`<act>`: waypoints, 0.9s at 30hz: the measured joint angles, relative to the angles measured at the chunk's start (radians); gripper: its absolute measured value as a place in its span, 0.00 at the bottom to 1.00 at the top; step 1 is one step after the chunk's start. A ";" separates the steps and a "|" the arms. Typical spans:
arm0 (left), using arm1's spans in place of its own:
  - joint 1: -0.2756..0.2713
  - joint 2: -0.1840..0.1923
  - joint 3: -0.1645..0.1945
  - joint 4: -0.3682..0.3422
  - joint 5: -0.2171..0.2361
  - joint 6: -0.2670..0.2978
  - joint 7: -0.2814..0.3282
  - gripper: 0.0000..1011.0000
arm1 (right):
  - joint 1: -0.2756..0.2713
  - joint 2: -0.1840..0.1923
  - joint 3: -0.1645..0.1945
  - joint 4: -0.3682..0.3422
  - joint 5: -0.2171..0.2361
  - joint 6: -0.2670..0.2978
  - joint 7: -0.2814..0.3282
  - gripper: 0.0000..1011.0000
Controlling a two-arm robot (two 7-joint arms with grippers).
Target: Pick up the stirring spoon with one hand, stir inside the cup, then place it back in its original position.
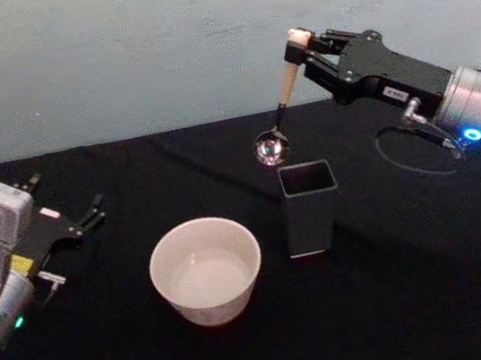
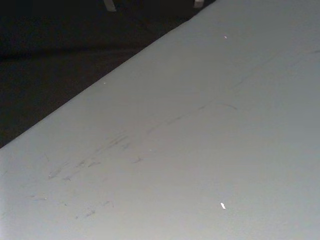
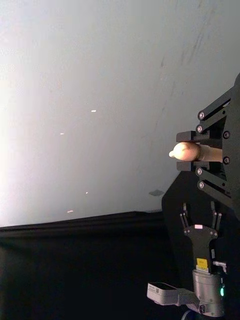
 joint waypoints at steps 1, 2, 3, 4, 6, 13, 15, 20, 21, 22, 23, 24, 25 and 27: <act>0.000 0.000 0.000 0.000 0.000 0.000 0.000 0.99 | -0.003 0.002 0.002 -0.002 0.001 -0.001 0.000 0.21; 0.000 0.000 0.000 0.000 0.000 0.000 0.000 0.99 | -0.008 0.008 0.006 -0.006 0.004 -0.002 0.000 0.21; 0.000 0.000 0.000 0.000 0.000 0.000 0.000 0.99 | -0.011 0.011 0.008 -0.009 0.005 -0.003 0.000 0.21; 0.000 0.000 0.000 0.000 0.000 0.000 0.000 0.99 | -0.013 0.013 0.010 -0.011 0.006 -0.003 0.000 0.21; 0.000 0.000 0.000 0.000 0.000 0.000 0.000 0.99 | -0.022 0.023 0.016 -0.018 0.007 -0.005 0.000 0.21; 0.000 0.000 0.000 0.000 0.000 0.000 0.000 0.99 | -0.044 0.044 0.030 -0.032 0.010 -0.009 0.000 0.21; 0.000 0.000 0.000 0.000 0.000 0.000 0.000 0.99 | -0.051 0.051 0.034 -0.036 0.011 -0.010 0.000 0.21; 0.000 0.000 0.000 0.000 0.000 0.000 0.000 0.99 | -0.063 0.060 0.038 -0.041 0.011 -0.011 -0.001 0.21; 0.000 0.000 0.000 0.000 0.000 0.000 0.000 0.99 | -0.065 0.062 0.039 -0.042 0.010 -0.011 -0.002 0.21; 0.000 0.000 0.000 0.000 0.000 0.000 0.000 0.99 | -0.065 0.062 0.039 -0.041 0.009 -0.011 -0.002 0.21; 0.000 0.000 0.000 0.000 0.000 0.000 0.000 0.99 | -0.066 0.063 0.039 -0.041 0.008 -0.011 -0.003 0.21; 0.000 0.000 0.000 0.000 0.000 0.000 0.000 0.99 | -0.066 0.063 0.039 -0.041 0.007 -0.011 -0.003 0.21; 0.000 0.000 0.000 0.000 0.000 0.000 0.000 0.99 | -0.067 0.065 0.039 -0.039 0.005 -0.010 -0.004 0.21; 0.000 0.000 0.000 0.000 0.000 0.000 0.000 0.99 | -0.068 0.065 0.039 -0.037 0.002 -0.009 -0.005 0.21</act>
